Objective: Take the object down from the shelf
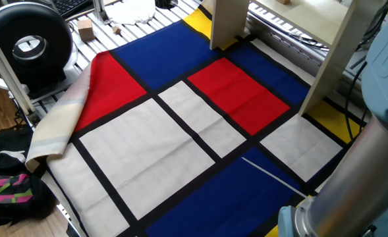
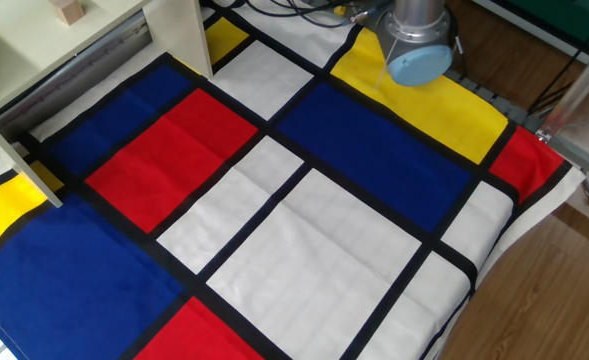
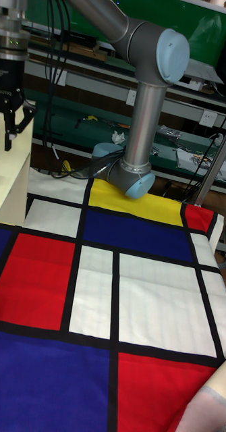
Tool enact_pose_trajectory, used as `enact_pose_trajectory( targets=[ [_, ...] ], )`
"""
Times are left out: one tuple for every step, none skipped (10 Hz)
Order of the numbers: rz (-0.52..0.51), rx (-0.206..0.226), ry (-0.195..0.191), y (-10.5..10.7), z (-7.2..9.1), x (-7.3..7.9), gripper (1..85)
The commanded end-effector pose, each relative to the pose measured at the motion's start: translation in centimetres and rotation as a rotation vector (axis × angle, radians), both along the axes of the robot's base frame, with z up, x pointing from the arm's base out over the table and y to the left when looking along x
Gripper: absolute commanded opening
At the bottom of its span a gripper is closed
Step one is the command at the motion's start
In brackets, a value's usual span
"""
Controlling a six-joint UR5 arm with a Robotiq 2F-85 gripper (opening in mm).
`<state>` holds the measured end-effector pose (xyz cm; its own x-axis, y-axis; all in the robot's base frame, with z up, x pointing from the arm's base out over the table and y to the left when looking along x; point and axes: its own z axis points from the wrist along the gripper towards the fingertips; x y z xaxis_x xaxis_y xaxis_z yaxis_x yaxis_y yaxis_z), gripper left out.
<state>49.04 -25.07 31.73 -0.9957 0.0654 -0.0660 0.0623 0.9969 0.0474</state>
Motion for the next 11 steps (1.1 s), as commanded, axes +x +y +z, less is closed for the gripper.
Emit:
enact_pose_trajectory(
  targets=[
    [0.044,0.000,0.009,0.9,-0.5,2.1,31.3],
    [0.058,0.002,0.010,1.0,-1.0,2.6,33.3],
    [0.072,0.001,0.009,1.0,-1.4,3.0,35.3],
    [0.083,0.003,0.009,1.1,-1.5,3.3,36.7],
    [0.090,0.003,0.010,1.3,-1.5,3.5,38.7],
    [0.092,0.003,0.015,1.9,-1.2,3.8,39.3],
    [0.092,0.006,0.016,2.4,-1.0,4.0,39.7],
    [0.098,0.006,0.019,2.4,-0.9,3.9,41.7],
    [0.106,0.007,0.015,2.3,-0.9,3.9,42.0],
    [0.106,0.007,0.009,2.1,-0.9,3.8,42.0],
    [0.102,0.007,0.009,2.1,-0.9,3.8,42.0]
  ],
)
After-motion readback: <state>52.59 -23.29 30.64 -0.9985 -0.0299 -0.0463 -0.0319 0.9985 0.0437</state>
